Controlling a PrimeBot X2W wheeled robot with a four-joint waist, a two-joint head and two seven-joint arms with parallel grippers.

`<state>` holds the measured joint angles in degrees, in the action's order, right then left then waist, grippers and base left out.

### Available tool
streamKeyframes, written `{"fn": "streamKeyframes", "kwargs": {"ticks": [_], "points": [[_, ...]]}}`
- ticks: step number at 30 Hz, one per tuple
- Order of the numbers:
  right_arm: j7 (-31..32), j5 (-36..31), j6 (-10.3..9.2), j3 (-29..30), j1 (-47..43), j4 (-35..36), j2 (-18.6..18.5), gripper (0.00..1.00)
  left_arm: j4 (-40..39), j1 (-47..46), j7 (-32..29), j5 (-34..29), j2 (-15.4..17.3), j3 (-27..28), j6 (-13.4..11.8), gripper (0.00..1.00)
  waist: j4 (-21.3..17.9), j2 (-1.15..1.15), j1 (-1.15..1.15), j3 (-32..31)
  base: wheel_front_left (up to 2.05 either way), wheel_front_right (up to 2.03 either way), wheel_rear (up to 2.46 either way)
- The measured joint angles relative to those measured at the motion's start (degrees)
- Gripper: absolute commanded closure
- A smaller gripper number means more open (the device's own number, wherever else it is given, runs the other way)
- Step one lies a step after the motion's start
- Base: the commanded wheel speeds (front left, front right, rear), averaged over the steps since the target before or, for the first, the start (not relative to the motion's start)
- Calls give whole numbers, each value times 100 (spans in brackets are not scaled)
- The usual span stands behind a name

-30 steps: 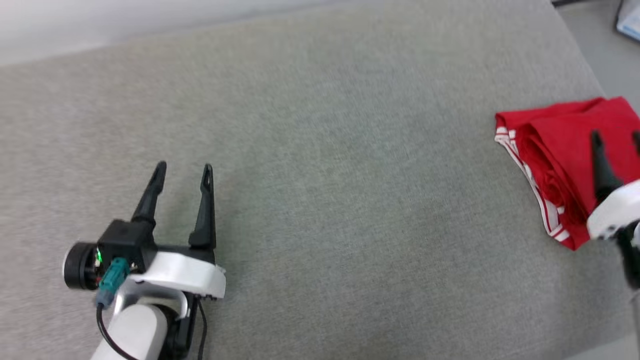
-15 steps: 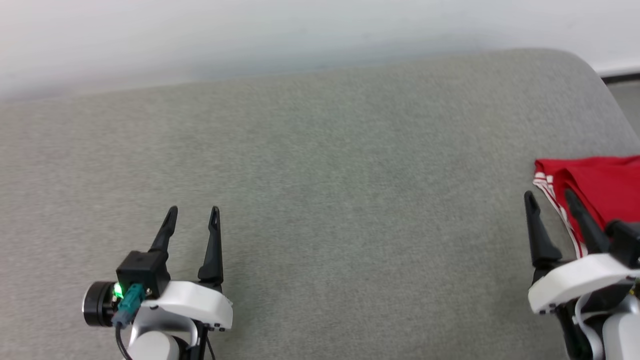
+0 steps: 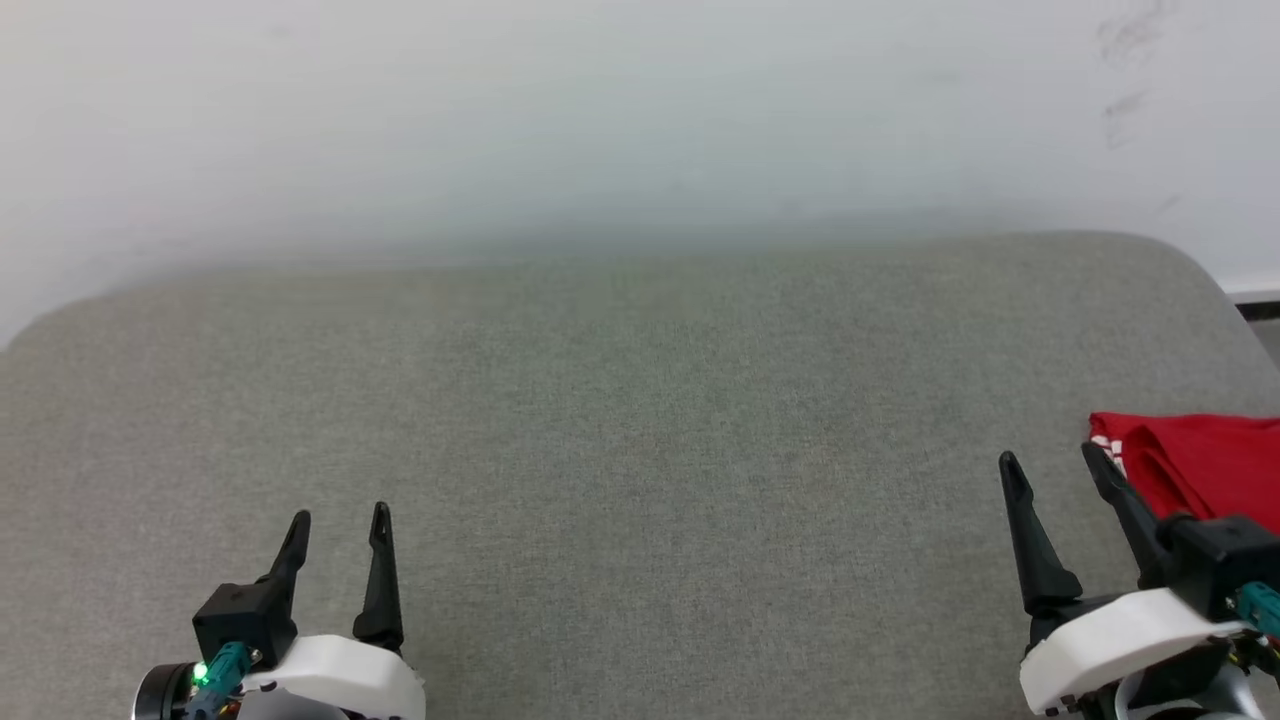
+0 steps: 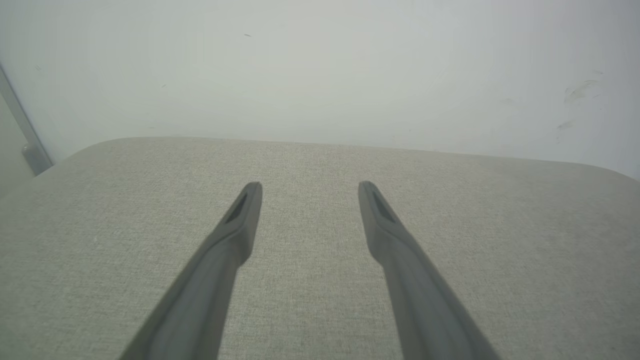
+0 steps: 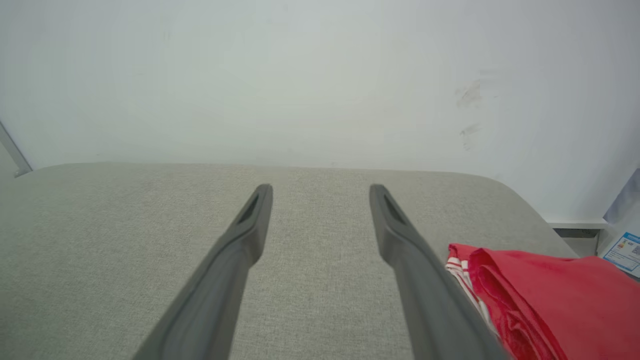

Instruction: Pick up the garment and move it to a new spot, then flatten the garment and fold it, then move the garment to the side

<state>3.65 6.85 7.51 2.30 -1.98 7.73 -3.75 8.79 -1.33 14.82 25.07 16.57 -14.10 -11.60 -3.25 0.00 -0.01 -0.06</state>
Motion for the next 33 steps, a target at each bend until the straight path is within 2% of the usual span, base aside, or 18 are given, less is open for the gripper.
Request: {"fn": "streamKeyframes", "kwargs": {"ticks": [10, 31, 32, 33], "points": [[-10, -98, 0, 21, -289, 75, 48, 0, 85, 170, 8, 35, -63, 144, 86, 0, -12, 0, 1, -249, 0, 0, 0], [-159, -77, 0, -80, -140, -83, 64, 0, 245, 200, 9, -108, -133, 322, 200, 0, -96, 0, 2, -217, 0, 0, 0], [-160, -77, 0, -80, -138, -83, 65, 100, 247, 200, 9, -112, -137, 328, 201, 100, -98, 0, 2, -213, 0, 0, 0], [-158, -78, 0, -82, -153, -105, 64, 100, 267, 204, 2, -111, -146, 324, 201, 100, -98, 0, 2, -211, 0, 0, 0]]}}
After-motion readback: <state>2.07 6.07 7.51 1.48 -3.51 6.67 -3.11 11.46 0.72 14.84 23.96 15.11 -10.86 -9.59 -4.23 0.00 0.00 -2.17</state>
